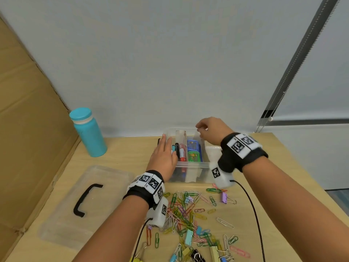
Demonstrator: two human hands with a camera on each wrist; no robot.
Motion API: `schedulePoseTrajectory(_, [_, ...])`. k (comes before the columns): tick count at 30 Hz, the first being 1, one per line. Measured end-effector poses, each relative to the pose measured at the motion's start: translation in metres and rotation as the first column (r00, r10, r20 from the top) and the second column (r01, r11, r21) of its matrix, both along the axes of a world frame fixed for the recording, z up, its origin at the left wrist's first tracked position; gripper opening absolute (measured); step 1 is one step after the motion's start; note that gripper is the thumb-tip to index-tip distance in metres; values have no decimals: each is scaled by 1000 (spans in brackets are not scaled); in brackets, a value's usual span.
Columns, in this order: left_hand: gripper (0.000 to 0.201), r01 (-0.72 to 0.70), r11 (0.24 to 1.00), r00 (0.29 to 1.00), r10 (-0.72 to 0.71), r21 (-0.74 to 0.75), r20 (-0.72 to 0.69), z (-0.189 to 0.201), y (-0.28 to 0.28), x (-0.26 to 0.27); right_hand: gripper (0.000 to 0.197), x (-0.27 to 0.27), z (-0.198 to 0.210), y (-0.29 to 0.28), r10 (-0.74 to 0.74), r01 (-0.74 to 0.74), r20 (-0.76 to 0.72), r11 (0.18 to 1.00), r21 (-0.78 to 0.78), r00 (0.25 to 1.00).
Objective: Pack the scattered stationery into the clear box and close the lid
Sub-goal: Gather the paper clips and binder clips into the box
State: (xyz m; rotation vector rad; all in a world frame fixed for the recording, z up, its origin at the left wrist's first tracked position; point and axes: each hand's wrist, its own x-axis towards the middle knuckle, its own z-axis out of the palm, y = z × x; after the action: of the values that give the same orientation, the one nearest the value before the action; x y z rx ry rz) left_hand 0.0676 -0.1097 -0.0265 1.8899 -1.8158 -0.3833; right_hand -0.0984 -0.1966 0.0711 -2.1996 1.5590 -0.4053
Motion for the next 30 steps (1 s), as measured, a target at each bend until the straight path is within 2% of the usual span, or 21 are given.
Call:
schedulePoseTrajectory(2, [55,1,1000,1000,-2,6,27,1,0,0,23,-21,-3,28,-11,28,165,994,-102,986])
schedulePoseTrajectory(5, [57,-9,1000,1000,9,8,29,5,3,1,14,-52,-16,69,-42,120,297,961,-250,954])
schedulePoseTrajectory(8, [63,-37,989,998,29,-147,-56,16,23,-7,9,-81,-40,97,-105,225,354,921,-317,929])
schedulePoseTrajectory(11, [49,-30,934,997,3,-357,-75,23,57,-27,11,-106,-80,107,-189,246,259,946,-211,947])
schedulePoseTrajectory(13, [31,73,924,995,-94,-375,-39,17,74,-40,8,-114,-105,108,-165,167,59,986,-29,985])
schedulePoseTrajectory(15, [17,205,929,975,-220,-308,-13,2,81,-51,7,-116,-121,109,-75,96,-125,980,176,989])
schedulePoseTrajectory(18, [19,286,953,958,-282,-99,49,-21,78,-54,26,-109,-131,109,3,61,-228,959,276,974])
schedulePoseTrajectory(20, [30,282,956,951,-291,83,109,-32,72,-53,33,-104,-134,107,13,56,-254,964,262,967])
schedulePoseTrajectory(22, [38,274,940,942,-305,204,141,-37,68,-53,35,-101,-140,105,15,58,-303,971,230,953])
schedulePoseTrajectory(27, [39,257,918,907,-337,302,254,-38,61,-53,34,-95,-147,102,19,54,-398,984,172,917])
schedulePoseTrajectory(30, [38,236,916,904,-330,326,273,-40,58,-52,32,-92,-145,100,33,49,-412,981,187,911])
